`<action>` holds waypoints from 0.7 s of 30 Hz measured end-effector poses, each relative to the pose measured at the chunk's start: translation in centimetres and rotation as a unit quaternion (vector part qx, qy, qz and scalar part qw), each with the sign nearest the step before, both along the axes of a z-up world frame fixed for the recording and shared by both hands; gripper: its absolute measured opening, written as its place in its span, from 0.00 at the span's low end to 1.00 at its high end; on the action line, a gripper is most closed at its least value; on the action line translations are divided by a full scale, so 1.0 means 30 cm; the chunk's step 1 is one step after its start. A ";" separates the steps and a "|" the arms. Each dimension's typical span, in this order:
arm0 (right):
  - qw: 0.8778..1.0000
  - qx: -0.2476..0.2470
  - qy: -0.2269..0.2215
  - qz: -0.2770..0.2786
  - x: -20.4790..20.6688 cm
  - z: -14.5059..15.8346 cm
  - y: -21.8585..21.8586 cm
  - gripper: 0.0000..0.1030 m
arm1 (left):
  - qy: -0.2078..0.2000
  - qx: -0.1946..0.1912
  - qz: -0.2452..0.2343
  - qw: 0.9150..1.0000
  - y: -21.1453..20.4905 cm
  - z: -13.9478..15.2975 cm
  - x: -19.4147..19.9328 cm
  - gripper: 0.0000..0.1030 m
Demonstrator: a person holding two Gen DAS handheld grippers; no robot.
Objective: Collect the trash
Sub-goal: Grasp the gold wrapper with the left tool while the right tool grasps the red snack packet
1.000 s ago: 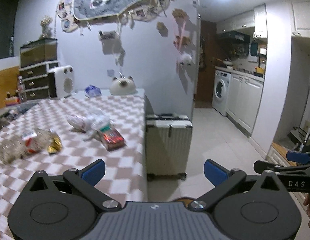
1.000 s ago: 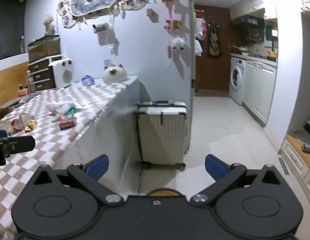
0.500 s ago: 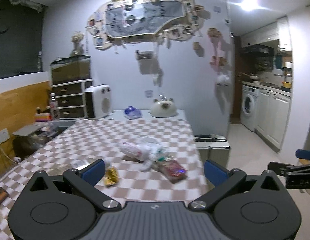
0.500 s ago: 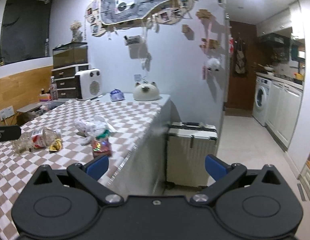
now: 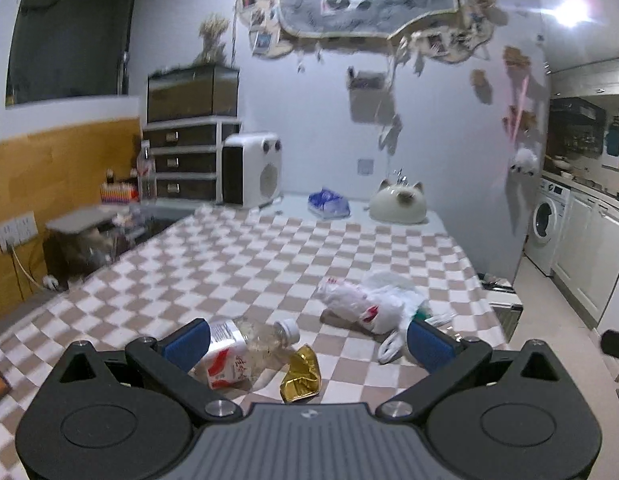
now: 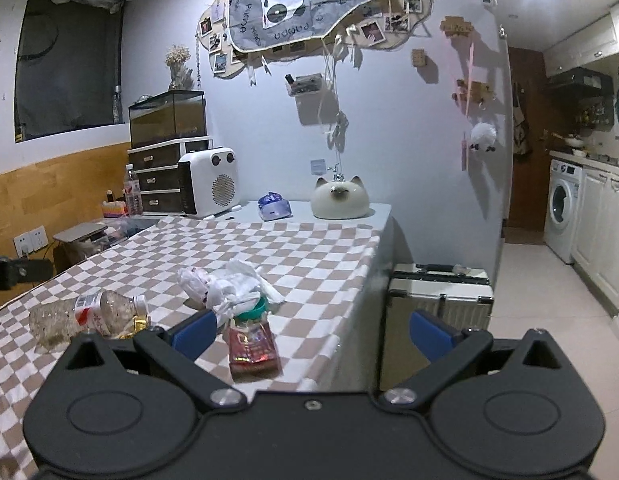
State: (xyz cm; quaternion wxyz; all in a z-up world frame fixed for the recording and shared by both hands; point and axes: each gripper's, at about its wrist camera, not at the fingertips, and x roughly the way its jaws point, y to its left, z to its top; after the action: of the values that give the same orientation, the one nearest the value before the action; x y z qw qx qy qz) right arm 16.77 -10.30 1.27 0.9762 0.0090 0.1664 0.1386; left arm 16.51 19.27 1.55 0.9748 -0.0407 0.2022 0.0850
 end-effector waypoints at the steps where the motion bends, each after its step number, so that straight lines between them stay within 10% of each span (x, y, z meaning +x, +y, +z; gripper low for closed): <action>1: 1.000 0.004 0.002 -0.003 0.015 -0.008 0.009 1.00 | 0.006 -0.004 0.000 1.000 0.007 -0.025 0.028 0.98; 21: 0.999 -0.013 0.023 0.033 0.232 -0.160 0.147 1.00 | 0.063 -0.070 -0.027 0.995 0.099 -0.343 0.276 0.53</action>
State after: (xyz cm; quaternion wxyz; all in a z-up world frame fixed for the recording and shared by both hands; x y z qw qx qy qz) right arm 23.72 -5.90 -3.53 0.9669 -0.0059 0.1912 0.1686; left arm 24.78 22.23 -8.75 0.9567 -0.0981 0.2700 0.0462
